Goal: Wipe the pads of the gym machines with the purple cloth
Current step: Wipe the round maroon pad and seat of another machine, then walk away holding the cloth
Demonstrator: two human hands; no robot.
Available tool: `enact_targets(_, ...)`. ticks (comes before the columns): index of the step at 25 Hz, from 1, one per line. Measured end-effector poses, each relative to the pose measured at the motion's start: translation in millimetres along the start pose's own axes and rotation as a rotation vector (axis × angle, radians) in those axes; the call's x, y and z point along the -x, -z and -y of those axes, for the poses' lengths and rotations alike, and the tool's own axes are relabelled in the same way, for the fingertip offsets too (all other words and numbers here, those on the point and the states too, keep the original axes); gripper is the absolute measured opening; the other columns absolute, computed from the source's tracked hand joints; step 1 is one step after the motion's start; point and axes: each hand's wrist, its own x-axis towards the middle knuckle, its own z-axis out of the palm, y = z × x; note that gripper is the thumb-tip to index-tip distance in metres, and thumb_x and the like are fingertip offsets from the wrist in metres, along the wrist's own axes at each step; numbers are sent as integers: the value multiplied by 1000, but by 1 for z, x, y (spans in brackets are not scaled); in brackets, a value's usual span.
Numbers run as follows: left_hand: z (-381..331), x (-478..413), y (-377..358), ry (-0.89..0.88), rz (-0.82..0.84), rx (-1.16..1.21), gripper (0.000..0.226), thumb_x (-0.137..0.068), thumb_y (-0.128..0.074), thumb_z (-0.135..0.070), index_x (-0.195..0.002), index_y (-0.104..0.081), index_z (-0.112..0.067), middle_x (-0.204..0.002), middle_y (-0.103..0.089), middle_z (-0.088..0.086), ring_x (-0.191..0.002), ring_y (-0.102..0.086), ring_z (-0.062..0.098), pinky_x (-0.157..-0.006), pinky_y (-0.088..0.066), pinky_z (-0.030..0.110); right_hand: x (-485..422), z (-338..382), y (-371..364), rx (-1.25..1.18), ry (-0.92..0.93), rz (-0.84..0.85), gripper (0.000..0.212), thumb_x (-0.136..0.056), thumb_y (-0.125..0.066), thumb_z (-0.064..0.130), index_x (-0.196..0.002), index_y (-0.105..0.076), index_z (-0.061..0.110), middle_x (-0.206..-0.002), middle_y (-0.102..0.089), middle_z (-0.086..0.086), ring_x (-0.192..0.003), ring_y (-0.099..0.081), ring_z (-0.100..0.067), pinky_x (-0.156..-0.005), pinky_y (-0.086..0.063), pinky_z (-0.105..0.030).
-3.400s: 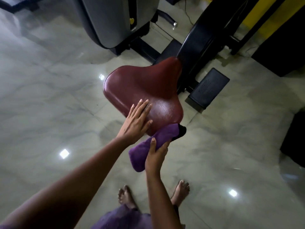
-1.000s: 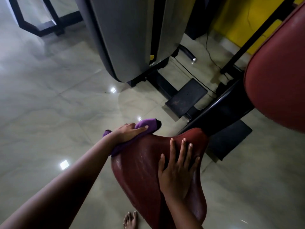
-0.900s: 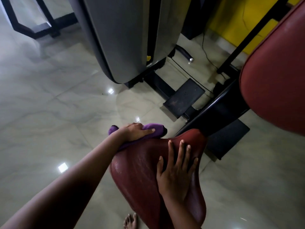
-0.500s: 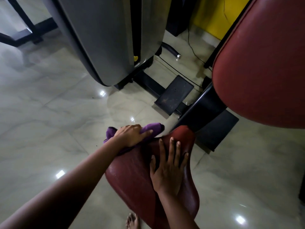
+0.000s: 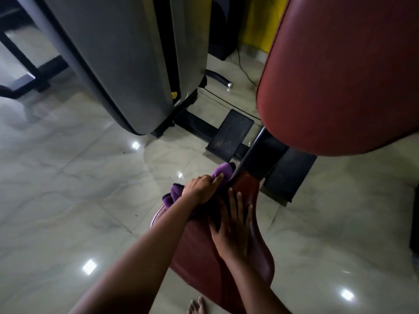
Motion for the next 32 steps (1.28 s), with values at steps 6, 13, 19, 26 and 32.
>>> enact_targets(6, -5, 77, 16, 142, -85, 425, 73, -94, -25, -60, -112, -57, 3, -117, -61, 23, -108, -56, 37, -91, -40, 37, 11, 22, 70, -821, -209, 169, 48, -88, -46, 27, -133, -49, 12, -136, -52, -6, -129, -45, -19, -110, -32, -31)
enact_targets(13, -84, 203, -7, 106, 64, 1095, 48, -94, -45, -49, -115, -61, -9, -106, -67, 12, -97, -63, 19, -87, -48, 27, 55, 22, 159, -1054, -491, 108, 59, -87, -49, 55, -140, -37, 32, -140, -46, 3, -125, -46, -12, -107, -34, -29)
enact_targets(19, -156, 281, -72, -69, 351, 1105, 40, -91, -43, -56, -105, -62, -23, -104, -64, -3, -93, -61, 10, -88, -49, 31, 126, -71, 231, -1216, -577, -37, 48, -84, -62, 44, -130, -49, 37, -122, -62, 13, -110, -59, -5, -103, -43, -32)
enact_targets(26, -272, 371, -185, -334, 302, 818, 43, -96, -42, -44, -135, -44, -28, -144, -45, -4, -132, -40, 13, -109, -29, 29, 260, -218, 331, -1122, -737, -328, 42, -88, -57, 44, -126, -52, 26, -119, -63, 2, -106, -60, -17, -96, -48, -39)
enact_targets(32, -378, 469, -321, -539, 400, 657, 47, -98, -40, -38, -143, -36, -24, -151, -34, -3, -138, -31, 15, -105, -23, 25, 414, -341, 405, -1030, -960, -664, 45, -89, -55, 45, -128, -52, 24, -117, -63, -1, -103, -60, -20, -93, -50, -41)
